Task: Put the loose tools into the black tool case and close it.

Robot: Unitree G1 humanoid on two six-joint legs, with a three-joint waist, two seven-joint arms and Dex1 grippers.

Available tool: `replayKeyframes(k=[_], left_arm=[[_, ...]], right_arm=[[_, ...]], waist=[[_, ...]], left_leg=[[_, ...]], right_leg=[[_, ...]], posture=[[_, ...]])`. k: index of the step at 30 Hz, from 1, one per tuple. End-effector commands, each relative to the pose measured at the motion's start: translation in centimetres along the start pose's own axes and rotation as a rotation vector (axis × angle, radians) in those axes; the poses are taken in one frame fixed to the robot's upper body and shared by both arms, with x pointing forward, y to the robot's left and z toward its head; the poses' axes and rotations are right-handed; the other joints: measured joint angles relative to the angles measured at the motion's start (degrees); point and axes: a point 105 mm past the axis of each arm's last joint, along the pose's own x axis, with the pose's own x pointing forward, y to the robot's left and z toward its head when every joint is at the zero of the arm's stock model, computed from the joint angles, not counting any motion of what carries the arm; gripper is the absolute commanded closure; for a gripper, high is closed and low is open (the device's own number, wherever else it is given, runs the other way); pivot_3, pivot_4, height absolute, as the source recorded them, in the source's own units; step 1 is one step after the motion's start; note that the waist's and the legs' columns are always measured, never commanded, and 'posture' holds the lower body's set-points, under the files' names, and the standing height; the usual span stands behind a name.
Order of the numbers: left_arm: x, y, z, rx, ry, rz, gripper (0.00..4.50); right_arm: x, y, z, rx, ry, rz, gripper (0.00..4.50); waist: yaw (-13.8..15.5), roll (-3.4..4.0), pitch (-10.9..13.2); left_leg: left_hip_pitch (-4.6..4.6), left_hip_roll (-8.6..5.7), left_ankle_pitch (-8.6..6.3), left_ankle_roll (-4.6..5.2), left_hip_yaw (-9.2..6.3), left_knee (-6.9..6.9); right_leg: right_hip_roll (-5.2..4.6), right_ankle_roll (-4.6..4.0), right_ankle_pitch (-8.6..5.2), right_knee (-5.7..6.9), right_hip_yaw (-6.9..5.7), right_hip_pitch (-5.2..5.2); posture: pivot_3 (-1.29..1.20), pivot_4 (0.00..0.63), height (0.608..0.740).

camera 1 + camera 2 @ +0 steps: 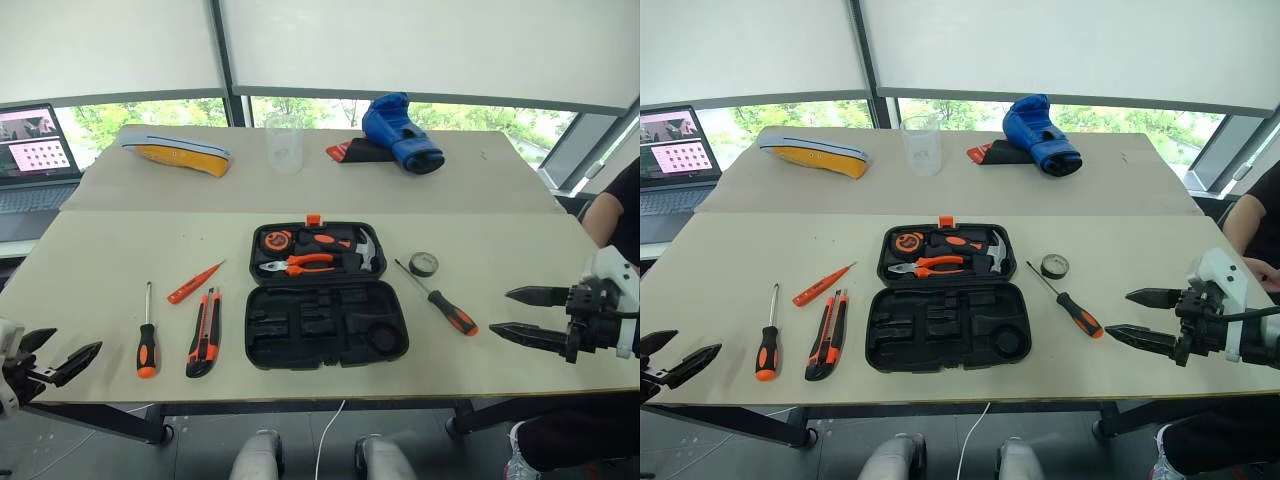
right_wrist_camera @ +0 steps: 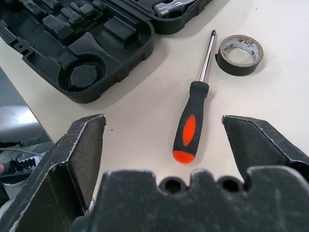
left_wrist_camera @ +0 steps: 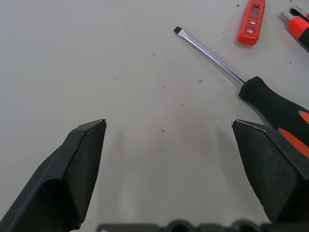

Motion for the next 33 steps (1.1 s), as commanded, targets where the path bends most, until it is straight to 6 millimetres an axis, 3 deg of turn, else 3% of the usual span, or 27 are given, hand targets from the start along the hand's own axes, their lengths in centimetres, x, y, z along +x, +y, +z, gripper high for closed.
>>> replayKeyframes(k=[1,5,11,17,23,28,33], left_arm=[[0.0,-0.2,0.9,0.035,-0.008,0.0,0.05],[1.4,-0.8,2.5,-0.053,-0.021,0.06,0.05],[2.4,-4.1,4.2,-0.208,0.003,0.03,0.05],[4.0,-7.9,1.7,-0.321,0.219,-0.006,0.05],[4.9,-10.1,-0.9,-0.408,0.349,-0.023,0.05],[4.9,-9.9,-2.9,-0.438,0.434,0.041,1.48],[4.6,-7.2,-4.1,-0.485,0.454,0.177,3.39]], right_arm=[[-0.5,-0.4,1.2,-0.052,-0.036,-0.037,0.02],[0.6,0.3,3.2,-0.149,-0.065,-0.012,0.02],[2.6,3.0,6.5,-0.219,-0.126,0.114,0.02],[5.1,7.1,9.0,-0.353,-0.18,0.304,0.02],[6.4,9.1,10.3,-0.416,-0.225,0.418,0.02],[7.5,10.0,10.7,-0.451,-0.247,0.47,0.0],[8.0,10.4,11.0,-0.469,-0.262,0.484,0.0]], waist=[[0.0,0.0,0.0],[0.2,0.0,0.0],[0.2,-0.01,0.0],[0.1,-0.02,0.0],[0.5,-0.03,0.0],[0.6,0.13,-0.1],[0.6,0.64,-0.4]], left_leg=[[0.0,0.0,0.0,0.0,0.0,0.0],[0.0,0.0,0.0,0.0,0.0,0.01],[0.05,0.02,0.01,0.01,-0.04,0.09],[0.08,0.01,0.03,0.04,-0.07,0.11],[0.48,-0.01,0.02,0.03,-0.15,0.19],[0.79,-0.03,0.0,0.0,-0.15,0.16],[0.85,-0.05,0.0,0.0,-0.15,0.09]], right_leg=[[0.0,0.0,0.0,0.0,0.0,0.0],[0.01,0.01,0.01,0.04,0.0,0.01],[0.08,0.04,0.09,0.08,0.01,0.1],[0.2,0.04,0.08,0.15,0.09,0.35],[0.22,0.04,0.08,0.11,0.06,0.76],[0.16,0.04,0.08,0.02,0.05,0.89],[0.15,0.04,0.08,0.04,0.05,0.89]], posture=[[0.0,0.15,0.74],[0.0,0.15,0.74],[0.0,0.15,0.74],[0.0,0.15,0.74],[0.0,0.15,0.74],[0.0,0.15,0.74],[0.0,0.15,0.74]])
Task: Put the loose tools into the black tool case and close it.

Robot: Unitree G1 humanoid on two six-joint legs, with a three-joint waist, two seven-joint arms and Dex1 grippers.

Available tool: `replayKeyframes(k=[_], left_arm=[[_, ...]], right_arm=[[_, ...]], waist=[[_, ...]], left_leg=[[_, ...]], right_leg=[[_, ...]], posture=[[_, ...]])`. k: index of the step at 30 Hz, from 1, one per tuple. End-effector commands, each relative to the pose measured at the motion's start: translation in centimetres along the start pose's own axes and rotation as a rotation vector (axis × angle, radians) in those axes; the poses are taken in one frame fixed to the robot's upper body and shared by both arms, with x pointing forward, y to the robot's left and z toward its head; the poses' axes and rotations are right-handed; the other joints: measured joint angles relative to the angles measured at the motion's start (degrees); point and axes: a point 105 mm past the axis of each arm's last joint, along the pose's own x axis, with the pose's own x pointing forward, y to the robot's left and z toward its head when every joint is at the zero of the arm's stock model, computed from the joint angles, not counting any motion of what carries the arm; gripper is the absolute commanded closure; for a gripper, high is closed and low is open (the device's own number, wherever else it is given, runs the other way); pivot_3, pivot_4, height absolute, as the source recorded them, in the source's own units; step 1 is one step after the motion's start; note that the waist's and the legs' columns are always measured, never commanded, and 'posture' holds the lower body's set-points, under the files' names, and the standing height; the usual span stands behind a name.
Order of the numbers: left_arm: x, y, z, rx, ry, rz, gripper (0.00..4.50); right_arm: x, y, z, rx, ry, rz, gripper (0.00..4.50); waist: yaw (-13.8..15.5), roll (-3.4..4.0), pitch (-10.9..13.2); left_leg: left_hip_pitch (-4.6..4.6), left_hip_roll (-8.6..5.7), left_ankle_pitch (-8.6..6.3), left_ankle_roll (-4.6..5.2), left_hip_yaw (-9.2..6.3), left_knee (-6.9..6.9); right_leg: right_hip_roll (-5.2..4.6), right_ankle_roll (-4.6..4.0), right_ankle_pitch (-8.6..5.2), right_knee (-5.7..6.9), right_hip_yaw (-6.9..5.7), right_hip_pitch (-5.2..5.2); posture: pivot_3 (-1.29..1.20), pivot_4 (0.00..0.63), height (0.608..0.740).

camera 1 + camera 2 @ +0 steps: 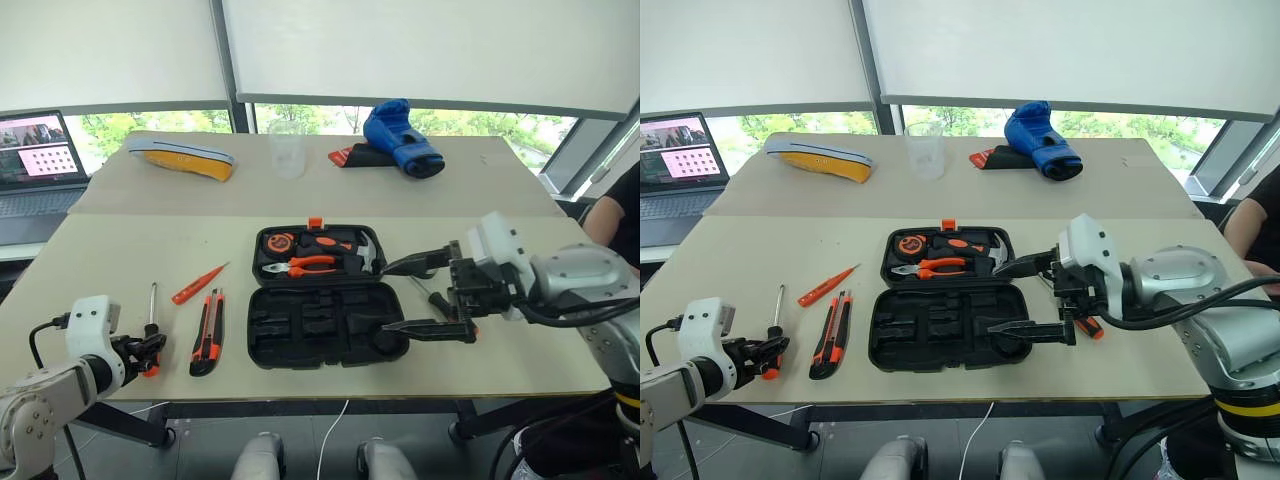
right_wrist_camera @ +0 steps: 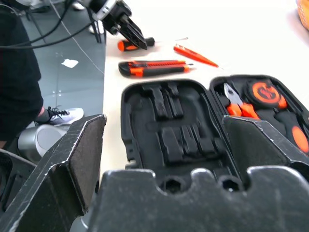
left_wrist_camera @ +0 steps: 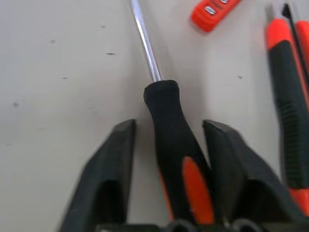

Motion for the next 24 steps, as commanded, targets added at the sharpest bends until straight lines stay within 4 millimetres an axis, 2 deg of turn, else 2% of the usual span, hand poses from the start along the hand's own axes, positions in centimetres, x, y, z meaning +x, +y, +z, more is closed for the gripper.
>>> replayKeyframes(k=[1,4,7,10,12,13,15,18,21,22,24], left_arm=[[0.6,2.9,-2.7,-0.083,0.122,0.114,3.7],[0.4,4.4,-0.4,-0.044,0.027,0.134,3.73],[0.2,4.8,3.3,0.063,-0.102,0.081,3.73],[-0.4,3.5,8.1,0.262,-0.244,-0.036,3.73],[-0.9,1.4,10.8,0.465,-0.311,-0.165,3.73],[-1.0,0.1,11.5,0.554,-0.325,-0.236,3.73],[-1.7,-3.4,12.0,0.722,-0.332,-0.424,3.73],[-2.2,-8.2,11.2,0.926,-0.271,-0.695,3.73],[-1.2,-11.8,10.4,1.083,-0.219,-0.857,3.73],[-0.8,-12.9,10.2,1.122,-0.208,-0.901,3.73],[0.0,-14.9,9.7,1.192,-0.189,-0.984,3.73]], right_arm=[[-0.1,0.0,1.0,-0.067,-0.011,-0.004,0.0],[-0.3,0.1,0.4,-0.05,0.006,-0.011,0.0],[-0.6,0.4,-0.1,-0.012,0.022,-0.004,0.0],[-0.9,0.6,-0.3,-0.013,0.032,-0.02,0.0],[-1.0,0.5,-0.4,-0.021,0.036,-0.053,0.0],[-1.1,0.5,-0.4,-0.02,0.036,-0.065,0.0],[-1.3,0.6,-0.5,-0.01,0.038,-0.083,0.0],[-1.9,0.6,-1.0,0.014,0.053,-0.132,0.0],[-2.7,0.4,-1.6,0.04,0.071,-0.206,0.0],[-3.0,0.4,-1.8,0.047,0.078,-0.231,0.0],[-3.6,0.4,-2.1,0.063,0.086,-0.279,0.0]], waist=[[0.1,0.25,-0.1],[-0.1,0.51,-0.3],[-0.1,0.48,-0.3],[-0.2,-0.07,0.1],[0.0,-0.09,0.1],[0.2,-0.09,0.1],[0.7,0.0,0.1],[1.2,-0.01,0.1],[1.6,-0.17,0.2],[1.9,-0.21,0.2],[2.4,-0.24,0.2]], left_leg=[[0.02,0.0,0.0,0.0,-0.01,-0.03],[0.24,0.01,0.0,0.0,-0.03,-0.13],[0.43,0.01,0.0,-0.01,-0.38,-0.25],[0.38,0.02,-0.01,-0.02,-0.93,-0.24],[-0.01,0.05,-0.02,-0.04,-1.22,-0.15],[-0.21,0.06,-0.02,-0.04,-1.23,-0.12],[-0.56,0.05,-0.03,-0.05,-0.96,-0.14],[-1.02,-0.09,-0.02,-0.04,-0.3,0.01],[-1.19,-0.12,-0.03,-0.05,-0.03,0.17],[-1.29,-0.17,-0.03,-0.05,-0.03,0.2],[-1.33,-0.05,0.1,0.15,-0.07,0.11]], right_leg=[[0.01,0.0,0.0,0.02,-0.01,0.0],[0.05,-0.06,-0.03,0.1,0.0,0.02],[0.2,-0.21,-0.01,0.17,-0.11,0.01],[0.26,-0.39,0.1,0.08,-0.56,-0.18],[0.05,-0.43,0.13,-0.26,-1.12,-0.4],[-0.06,-0.44,0.13,-0.35,-1.31,-0.48],[-0.27,-0.53,0.2,-0.74,-1.39,-0.62],[-0.9,-0.53,0.43,-0.93,-1.55,-0.93],[-1.0,-0.45,0.59,-0.94,-1.46,-0.88],[-0.99,0.01,0.91,-0.92,-1.43,-0.79],[-0.79,0.04,0.91,-0.8,-1.44,-0.85]], posture=[[0.0,0.15,0.74],[0.0,0.15,0.74],[0.0,0.15,0.74],[0.0,0.15,0.74],[0.0,0.15,0.74],[0.0,0.15,0.74],[0.0,0.15,0.74],[0.0,0.15,0.74],[0.0,0.15,0.74],[0.0,0.15,0.74],[0.0,0.15,0.74]])
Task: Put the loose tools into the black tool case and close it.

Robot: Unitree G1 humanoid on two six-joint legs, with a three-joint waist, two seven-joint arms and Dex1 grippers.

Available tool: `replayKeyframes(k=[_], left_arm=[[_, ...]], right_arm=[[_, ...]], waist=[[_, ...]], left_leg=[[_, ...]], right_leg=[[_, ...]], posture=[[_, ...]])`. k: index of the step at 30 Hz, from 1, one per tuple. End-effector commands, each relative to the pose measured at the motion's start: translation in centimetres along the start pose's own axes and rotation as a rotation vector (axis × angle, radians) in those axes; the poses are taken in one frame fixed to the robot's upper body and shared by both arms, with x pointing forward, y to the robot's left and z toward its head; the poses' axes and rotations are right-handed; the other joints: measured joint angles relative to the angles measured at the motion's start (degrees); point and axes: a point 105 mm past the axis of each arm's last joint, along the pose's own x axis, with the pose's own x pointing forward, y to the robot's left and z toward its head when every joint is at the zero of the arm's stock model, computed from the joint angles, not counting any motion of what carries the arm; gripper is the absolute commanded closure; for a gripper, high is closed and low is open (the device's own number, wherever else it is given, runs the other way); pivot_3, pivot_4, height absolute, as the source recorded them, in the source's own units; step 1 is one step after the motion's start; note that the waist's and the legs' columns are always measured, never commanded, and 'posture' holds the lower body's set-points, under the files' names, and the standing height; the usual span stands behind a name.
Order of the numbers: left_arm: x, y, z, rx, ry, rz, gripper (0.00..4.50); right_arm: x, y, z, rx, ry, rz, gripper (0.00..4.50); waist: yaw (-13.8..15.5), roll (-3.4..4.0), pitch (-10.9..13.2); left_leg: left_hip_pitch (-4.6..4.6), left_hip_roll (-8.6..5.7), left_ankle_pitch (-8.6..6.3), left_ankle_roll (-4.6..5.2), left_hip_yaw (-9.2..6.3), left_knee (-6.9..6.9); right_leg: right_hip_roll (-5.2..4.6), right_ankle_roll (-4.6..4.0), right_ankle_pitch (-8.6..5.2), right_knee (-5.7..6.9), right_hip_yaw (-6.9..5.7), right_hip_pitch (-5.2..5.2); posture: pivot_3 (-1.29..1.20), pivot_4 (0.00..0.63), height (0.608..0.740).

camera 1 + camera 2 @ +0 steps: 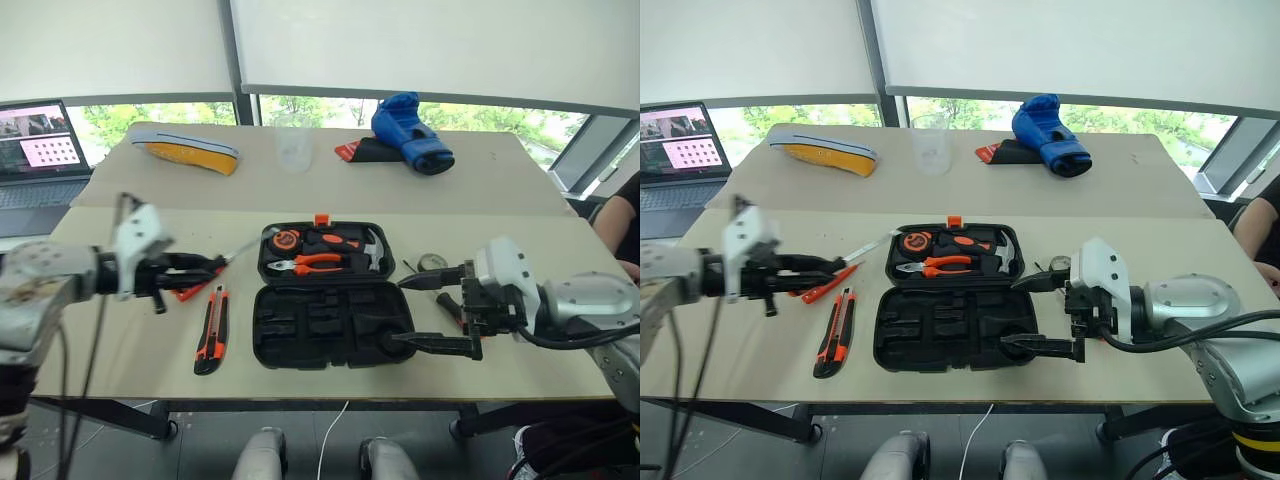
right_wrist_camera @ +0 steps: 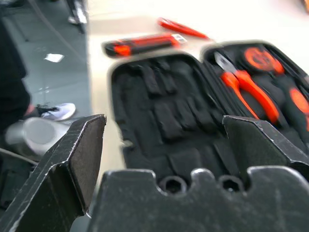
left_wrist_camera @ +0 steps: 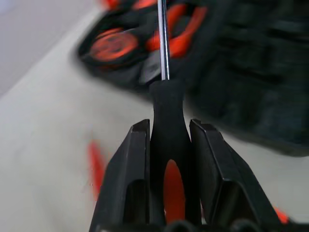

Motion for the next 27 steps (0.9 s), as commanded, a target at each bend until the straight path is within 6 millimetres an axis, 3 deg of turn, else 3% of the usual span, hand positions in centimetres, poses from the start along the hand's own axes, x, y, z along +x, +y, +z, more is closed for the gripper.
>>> replayKeyframes(k=[1,6,9,15,22,24,27], left_arm=[[3.4,-0.8,1.3,0.14,0.011,-0.174,3.73],[7.3,-0.7,1.7,0.189,0.032,-0.253,3.73],[8.8,-1.0,0.5,0.186,0.093,-0.294,3.73],[10.5,-0.8,-0.9,0.173,0.155,-0.27,3.73],[11.2,-0.9,0.7,0.176,0.09,-0.277,3.73],[11.3,-0.8,1.0,0.174,0.085,-0.275,2.71],[11.3,-0.7,1.5,0.178,0.077,-0.272,1.63]], right_arm=[[-1.5,-0.3,0.5,-0.019,0.007,-0.112,0.0],[-2.3,0.3,0.0,0.014,0.011,-0.183,0.0],[-2.6,0.5,-0.3,0.025,0.021,-0.221,0.0],[-3.1,0.7,-0.8,0.036,0.04,-0.258,0.0],[-3.4,0.7,-0.3,0.037,0.034,-0.272,0.0],[-3.3,0.7,-0.3,0.038,0.033,-0.272,0.0],[-3.2,0.8,-0.3,0.04,0.029,-0.271,0.0]], waist=[[0.2,0.0,0.0],[0.1,-0.11,0.1],[-0.3,-0.15,0.1],[-0.1,-0.16,0.1],[0.1,-0.16,0.1],[0.3,-0.16,0.1],[0.2,-0.17,0.1]], left_leg=[[0.01,0.06,0.06,0.11,-0.07,0.0],[0.04,0.04,-0.08,0.12,-0.22,0.2],[0.06,0.06,-0.09,0.14,-0.29,0.36],[0.13,0.06,-0.09,0.14,-0.43,0.89],[0.27,0.01,-0.08,0.14,-0.52,0.92],[0.27,-0.01,-0.08,0.15,-0.53,0.92],[0.24,-0.02,-0.06,0.17,-0.53,0.92]], right_leg=[[0.13,-0.03,0.07,0.12,0.0,0.01],[0.2,-0.03,-0.28,0.78,0.0,-0.01],[0.21,0.34,-0.49,0.81,0.01,0.04],[0.21,0.1,-0.55,0.88,0.0,0.32],[0.21,0.12,-0.5,0.83,0.0,0.64],[0.21,0.12,-0.5,0.81,0.0,0.67],[0.21,0.14,-0.52,0.77,0.01,0.7]], posture=[[0.0,0.15,0.74],[0.0,0.15,0.74],[0.0,0.15,0.74],[0.0,0.15,0.74],[0.0,0.15,0.74],[0.0,0.15,0.74],[0.0,0.15,0.74]])
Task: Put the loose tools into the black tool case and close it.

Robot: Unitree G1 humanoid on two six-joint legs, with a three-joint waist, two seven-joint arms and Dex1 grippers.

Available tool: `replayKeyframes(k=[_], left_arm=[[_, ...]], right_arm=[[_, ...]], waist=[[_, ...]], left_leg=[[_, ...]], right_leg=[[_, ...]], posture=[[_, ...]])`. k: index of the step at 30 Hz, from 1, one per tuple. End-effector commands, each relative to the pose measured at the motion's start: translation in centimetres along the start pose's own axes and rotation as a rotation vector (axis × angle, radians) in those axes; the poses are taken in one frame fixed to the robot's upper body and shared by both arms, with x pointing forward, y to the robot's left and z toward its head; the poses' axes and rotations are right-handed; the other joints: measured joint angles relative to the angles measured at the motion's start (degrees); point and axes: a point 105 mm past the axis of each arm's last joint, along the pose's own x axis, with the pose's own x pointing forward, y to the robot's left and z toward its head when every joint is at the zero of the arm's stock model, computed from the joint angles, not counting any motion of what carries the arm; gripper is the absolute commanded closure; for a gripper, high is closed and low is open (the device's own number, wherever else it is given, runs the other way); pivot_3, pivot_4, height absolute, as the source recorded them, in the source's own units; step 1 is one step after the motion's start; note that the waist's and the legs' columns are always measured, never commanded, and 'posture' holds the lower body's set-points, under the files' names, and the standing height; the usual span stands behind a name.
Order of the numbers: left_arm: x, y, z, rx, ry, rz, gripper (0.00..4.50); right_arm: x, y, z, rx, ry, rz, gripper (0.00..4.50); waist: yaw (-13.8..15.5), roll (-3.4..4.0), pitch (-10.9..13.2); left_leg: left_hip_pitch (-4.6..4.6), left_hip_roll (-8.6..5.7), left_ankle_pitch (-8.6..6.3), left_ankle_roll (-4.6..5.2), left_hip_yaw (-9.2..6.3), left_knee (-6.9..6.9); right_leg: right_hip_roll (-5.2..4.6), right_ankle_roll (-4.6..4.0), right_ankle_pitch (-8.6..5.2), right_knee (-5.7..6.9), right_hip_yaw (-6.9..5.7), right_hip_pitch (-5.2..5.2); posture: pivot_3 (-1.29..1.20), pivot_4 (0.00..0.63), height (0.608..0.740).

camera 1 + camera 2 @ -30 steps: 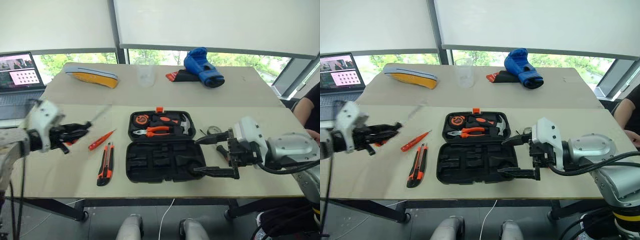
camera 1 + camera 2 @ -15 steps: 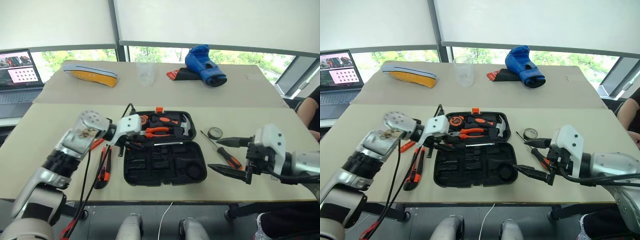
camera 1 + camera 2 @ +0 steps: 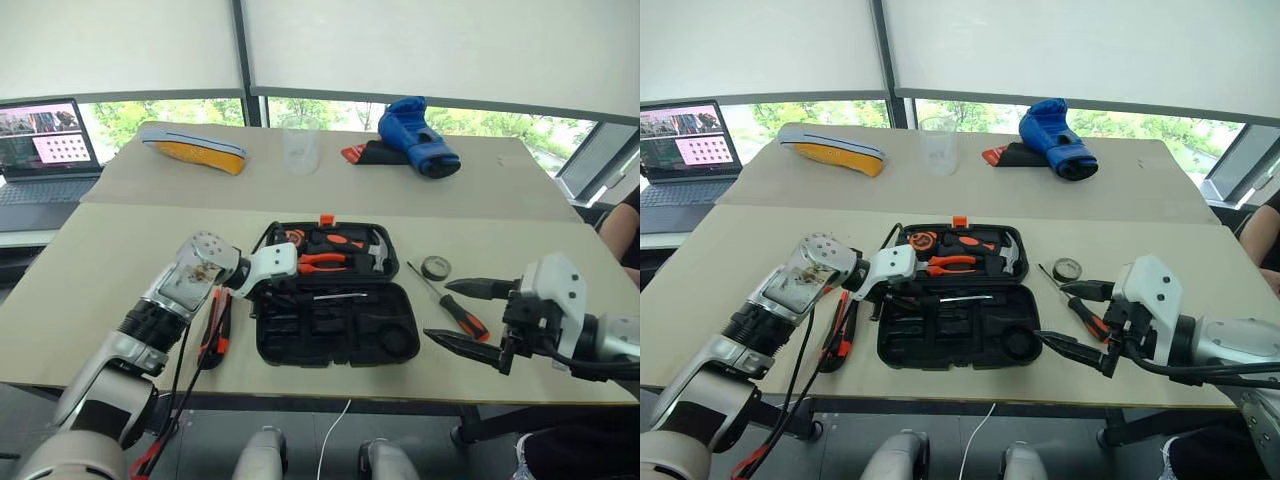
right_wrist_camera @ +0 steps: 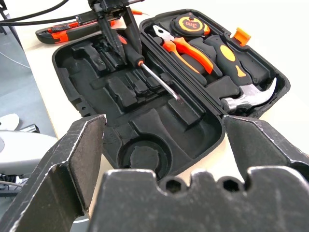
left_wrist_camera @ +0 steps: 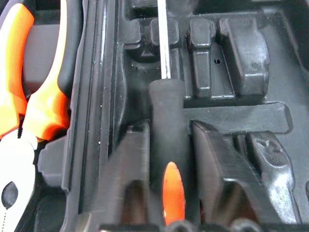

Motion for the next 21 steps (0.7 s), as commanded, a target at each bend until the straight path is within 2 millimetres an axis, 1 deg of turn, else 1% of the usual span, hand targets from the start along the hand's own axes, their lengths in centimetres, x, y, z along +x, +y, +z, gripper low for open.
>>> replayKeyframes(k=[1,3,5,9,12,17,21], left_arm=[[-1.1,1.2,2.0,0.05,-0.03,0.044,1.26],[-1.3,1.4,2.4,0.055,-0.04,0.047,0.47],[-1.6,1.6,2.8,0.061,-0.047,0.054,0.09],[-1.8,1.8,3.6,0.071,-0.071,0.053,0.09],[-1.9,1.9,4.1,0.063,-0.086,0.049,0.83],[-1.3,2.4,3.0,0.084,-0.036,0.065,2.79],[-0.9,2.9,2.4,0.09,-0.016,0.072,4.2]], right_arm=[[-0.1,0.2,1.0,-0.034,-0.029,-0.002,0.0],[-0.1,0.3,1.0,-0.031,-0.031,-0.002,0.0],[0.0,0.4,1.0,-0.028,-0.032,0.0,0.0],[0.1,0.5,1.0,-0.025,-0.034,0.001,0.0],[0.1,0.5,1.0,-0.023,-0.035,0.001,0.0],[0.1,0.5,0.9,-0.021,-0.036,-0.002,0.0],[0.1,0.6,0.8,-0.019,-0.033,-0.007,0.0]], waist=[[0.0,0.0,0.0],[0.0,-0.01,0.0],[0.0,-0.01,0.0],[-0.3,-0.01,0.0],[-0.3,-0.01,0.0],[-0.3,-0.01,0.0],[-0.3,-0.01,0.0]], left_leg=[[0.0,0.0,0.0,0.01,0.0,0.0],[0.0,0.0,0.01,0.01,-0.03,0.0],[0.0,0.0,0.01,0.02,-0.05,0.01],[0.05,0.0,0.01,0.02,-0.06,0.05],[0.05,0.0,0.01,0.02,-0.07,0.04],[0.05,0.0,0.02,0.03,-0.07,0.04],[0.04,0.0,0.02,0.03,-0.07,0.04]], right_leg=[[0.0,0.0,-0.01,0.01,0.0,0.0],[0.01,0.0,-0.01,0.03,0.0,0.0],[0.02,0.0,-0.01,0.05,-0.01,0.01],[0.02,0.01,0.0,0.04,-0.01,0.08],[0.02,0.0,0.0,0.04,-0.01,0.07],[0.03,0.0,-0.01,0.04,0.0,0.07],[0.03,0.0,-0.01,0.04,-0.01,0.07]], posture=[[0.0,0.15,0.74],[0.0,0.15,0.74],[0.0,0.15,0.74],[0.0,0.15,0.74],[0.0,0.15,0.74],[0.0,0.15,0.74],[0.0,0.15,0.74]])
